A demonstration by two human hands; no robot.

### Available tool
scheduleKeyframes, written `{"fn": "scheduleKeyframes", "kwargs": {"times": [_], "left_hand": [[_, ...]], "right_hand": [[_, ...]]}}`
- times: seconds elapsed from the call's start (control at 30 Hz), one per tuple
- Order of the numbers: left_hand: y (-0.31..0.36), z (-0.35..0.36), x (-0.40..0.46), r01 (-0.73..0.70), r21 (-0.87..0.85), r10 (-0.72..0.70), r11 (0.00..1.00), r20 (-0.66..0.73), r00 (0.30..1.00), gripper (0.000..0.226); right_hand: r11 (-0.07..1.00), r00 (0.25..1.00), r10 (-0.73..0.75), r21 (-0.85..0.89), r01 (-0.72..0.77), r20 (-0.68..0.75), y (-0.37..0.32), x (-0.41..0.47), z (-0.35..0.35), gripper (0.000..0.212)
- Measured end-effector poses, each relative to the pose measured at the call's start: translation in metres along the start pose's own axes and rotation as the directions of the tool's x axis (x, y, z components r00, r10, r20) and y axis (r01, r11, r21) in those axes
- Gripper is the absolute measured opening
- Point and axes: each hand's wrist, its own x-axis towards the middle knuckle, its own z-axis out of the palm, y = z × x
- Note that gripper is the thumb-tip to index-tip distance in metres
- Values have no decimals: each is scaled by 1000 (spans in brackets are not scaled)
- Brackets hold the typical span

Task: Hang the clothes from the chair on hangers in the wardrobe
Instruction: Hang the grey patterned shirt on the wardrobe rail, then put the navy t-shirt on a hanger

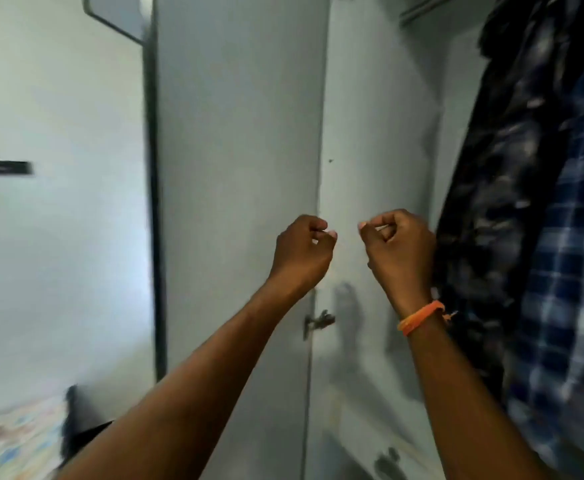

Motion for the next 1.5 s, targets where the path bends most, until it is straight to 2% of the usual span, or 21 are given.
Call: {"fn": "scheduleKeyframes", "kwargs": {"times": [0.07, 0.13, 0.2, 0.3, 0.4, 0.53, 0.63, 0.73, 0.87, 1.0, 1.13, 1.37, 1.5], "left_hand": [[-8, -42, -30, -4, 123, 4, 992, 2, 1000, 28], [-11, -78, -58, -73, 224, 71, 972, 18, 997, 26], [-12, -116, -88, -136, 252, 146, 958, -19, 989, 20], [-17, -184, -128, -155, 238, 196, 959, -158, 968, 9], [-48, -267, -163, 9, 176, 38, 984, -263, 964, 14], [-92, -383, -218, 239, 178, -163, 955, -361, 918, 7], [-117, -450, -256, 372, 126, -287, 920, -431, 856, 8], [-147, -527, -303, 501, 73, -401, 862, -504, 765, 9], [-192, -600, -359, 616, 9, -498, 788, -578, 646, 9], [-242, -677, -410, 715, -60, -577, 697, -640, 508, 8], [-295, -752, -440, 774, -119, -606, 622, -698, 380, 8], [-409, -903, -433, 840, -162, -583, 518, -785, 209, 17], [-472, -984, -410, 863, -180, -581, 472, -800, 151, 24]], "right_hand": [[992, 994, 57, 112, -67, 91, -21, -46, 25, 12], [957, 983, 113, 249, -147, 144, -47, -87, 41, 10], [895, 963, 170, 376, -239, 209, -75, -127, 53, 12], [812, 941, 176, 497, -305, 290, -120, -181, 77, 16], [781, 908, 182, 506, -367, 377, -173, -239, 113, 18], [758, 803, 211, 425, -495, 558, -245, -321, 165, 18], [755, 713, 203, 356, -550, 672, -282, -373, 201, 18], [760, 619, 170, 297, -578, 767, -331, -439, 240, 19], [755, 501, 127, 244, -609, 856, -375, -510, 287, 21], [745, 345, 62, 187, -640, 936, -425, -586, 350, 20], [738, 226, 12, 144, -659, 974, -466, -658, 421, 19], [731, 51, -23, 52, -680, 998, -537, -753, 588, 19], [752, -13, -29, 13, -659, 1000, -575, -786, 684, 17]]}}
